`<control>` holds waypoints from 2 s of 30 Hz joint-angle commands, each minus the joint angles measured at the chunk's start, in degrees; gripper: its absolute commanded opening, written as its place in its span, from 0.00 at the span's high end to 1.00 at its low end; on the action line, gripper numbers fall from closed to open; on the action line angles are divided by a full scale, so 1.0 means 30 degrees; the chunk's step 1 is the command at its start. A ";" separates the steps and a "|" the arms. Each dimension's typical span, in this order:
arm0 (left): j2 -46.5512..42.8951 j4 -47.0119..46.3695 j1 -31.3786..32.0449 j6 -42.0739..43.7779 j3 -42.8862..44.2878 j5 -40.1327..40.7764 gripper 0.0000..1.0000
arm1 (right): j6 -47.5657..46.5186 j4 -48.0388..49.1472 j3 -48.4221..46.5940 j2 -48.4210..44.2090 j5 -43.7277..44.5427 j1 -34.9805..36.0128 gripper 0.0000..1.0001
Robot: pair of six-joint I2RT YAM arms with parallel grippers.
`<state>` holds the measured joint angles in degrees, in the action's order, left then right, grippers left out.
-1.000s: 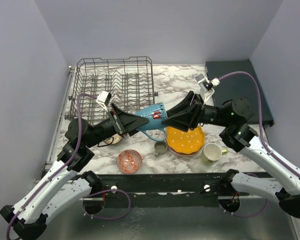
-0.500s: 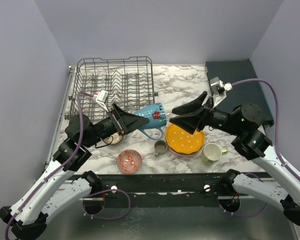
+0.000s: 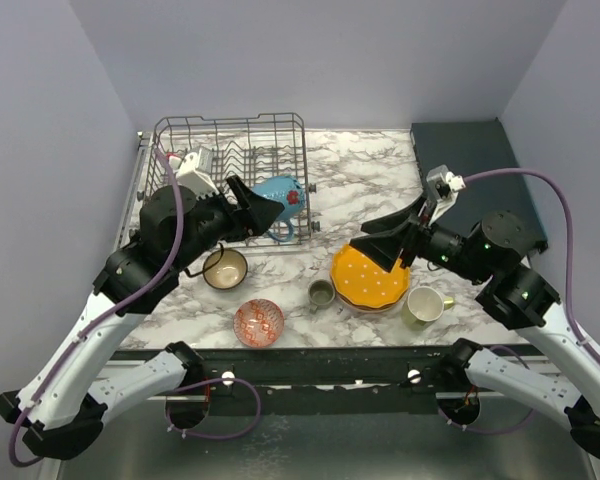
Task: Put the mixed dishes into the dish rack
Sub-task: Turn the cup upside down in the dish rack.
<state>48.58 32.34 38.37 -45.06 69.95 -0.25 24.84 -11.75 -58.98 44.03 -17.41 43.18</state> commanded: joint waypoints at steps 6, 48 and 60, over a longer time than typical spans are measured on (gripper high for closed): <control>0.3153 0.3375 -0.0037 0.5923 0.5189 0.7577 1.00 | -0.0969 -0.1881 -0.0407 0.0890 0.0483 0.0111 0.38; 2.3048 0.6654 -1.5049 0.7435 2.0333 0.2945 1.00 | 0.1134 -0.5231 0.2457 0.2803 -0.1326 0.0095 0.42; 2.6574 0.7452 -1.5068 0.7344 2.2231 0.2912 1.00 | 0.2004 -0.4697 0.4192 0.2798 -0.1533 0.0108 0.43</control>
<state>125.93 54.76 -6.68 -22.90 133.78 7.35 29.56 -27.81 -47.86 52.71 -20.47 43.18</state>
